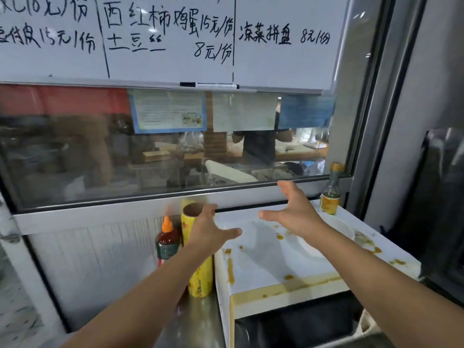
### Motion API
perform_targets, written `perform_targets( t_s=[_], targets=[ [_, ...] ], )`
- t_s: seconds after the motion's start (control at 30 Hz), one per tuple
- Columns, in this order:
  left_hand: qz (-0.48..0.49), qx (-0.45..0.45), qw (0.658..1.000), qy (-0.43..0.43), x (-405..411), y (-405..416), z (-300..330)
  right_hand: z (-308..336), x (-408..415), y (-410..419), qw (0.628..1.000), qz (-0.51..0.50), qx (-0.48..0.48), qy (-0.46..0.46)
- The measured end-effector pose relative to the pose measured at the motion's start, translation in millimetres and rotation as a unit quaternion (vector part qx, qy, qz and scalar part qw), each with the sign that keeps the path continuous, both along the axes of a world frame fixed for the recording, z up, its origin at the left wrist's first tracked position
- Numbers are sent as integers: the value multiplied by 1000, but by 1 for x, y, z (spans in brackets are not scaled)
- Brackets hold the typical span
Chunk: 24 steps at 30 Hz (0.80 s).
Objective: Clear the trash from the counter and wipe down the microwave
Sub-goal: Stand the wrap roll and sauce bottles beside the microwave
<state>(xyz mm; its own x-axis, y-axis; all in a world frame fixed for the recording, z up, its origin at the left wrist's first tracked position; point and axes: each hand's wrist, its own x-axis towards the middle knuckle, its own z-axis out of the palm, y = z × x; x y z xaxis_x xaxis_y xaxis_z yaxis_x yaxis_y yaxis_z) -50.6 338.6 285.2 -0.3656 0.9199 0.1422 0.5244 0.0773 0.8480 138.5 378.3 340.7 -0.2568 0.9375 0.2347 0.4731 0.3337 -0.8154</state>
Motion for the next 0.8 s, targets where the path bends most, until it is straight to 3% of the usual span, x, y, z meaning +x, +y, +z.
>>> perform_targets(
  t_s=[0.4,0.8],
  targets=[
    [-74,12,997,16,144,92,39,8,118,65,997,-60,5,48],
    [-34,3,999,28,238,200,52,-12,209,128,995,-77,-18,63]
  ],
)
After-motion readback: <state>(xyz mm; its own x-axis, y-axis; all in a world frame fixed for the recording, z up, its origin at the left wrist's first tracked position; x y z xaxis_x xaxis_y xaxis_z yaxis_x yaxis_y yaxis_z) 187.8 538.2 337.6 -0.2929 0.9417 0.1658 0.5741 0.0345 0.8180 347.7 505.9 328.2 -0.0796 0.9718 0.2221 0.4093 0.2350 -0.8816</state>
